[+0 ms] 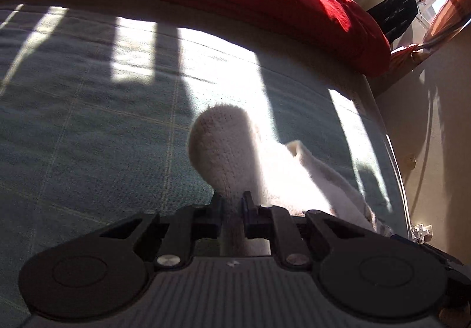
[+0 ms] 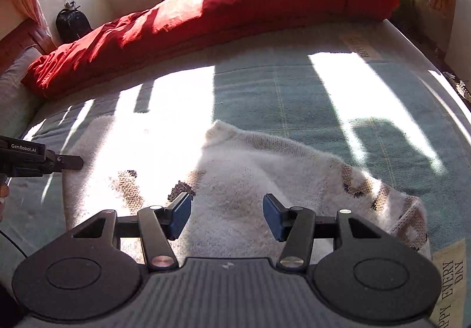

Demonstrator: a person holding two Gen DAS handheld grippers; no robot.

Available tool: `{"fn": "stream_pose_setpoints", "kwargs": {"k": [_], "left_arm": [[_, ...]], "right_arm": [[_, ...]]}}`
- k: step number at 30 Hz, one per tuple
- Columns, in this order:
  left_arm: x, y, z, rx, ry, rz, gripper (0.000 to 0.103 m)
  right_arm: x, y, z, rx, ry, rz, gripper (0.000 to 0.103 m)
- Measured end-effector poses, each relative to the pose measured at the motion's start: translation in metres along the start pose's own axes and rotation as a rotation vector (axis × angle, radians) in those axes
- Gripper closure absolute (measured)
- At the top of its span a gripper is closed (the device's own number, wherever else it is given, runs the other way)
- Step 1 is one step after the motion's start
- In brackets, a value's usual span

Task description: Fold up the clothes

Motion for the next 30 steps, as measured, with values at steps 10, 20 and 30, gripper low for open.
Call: {"fn": "stream_pose_setpoints", "kwargs": {"k": [10,20,30], "left_arm": [[-0.012,-0.005,0.000,-0.007,0.029,-0.065,0.097],[-0.024,-0.036,-0.002,-0.064,0.102,-0.097,0.080],[-0.069,-0.041,0.034,-0.019,0.209,-0.121,0.066]], "right_arm": [[-0.031,-0.008,-0.014,-0.055,0.049,0.084,0.044],[-0.070,-0.019,-0.034,-0.133,0.122,0.209,0.044],[-0.195,-0.079,-0.056,-0.344,0.306,0.534,0.035]]}}
Point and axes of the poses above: each gripper's, at about its wrist camera, not at the fingertips, and z roughly against the way its jaws point, x to its right, y to its top, the point moved 5 cm from there along -z, roughly the way its jaws point, and after that the axes turned 12 degrees about x, right-handed, at the moved point
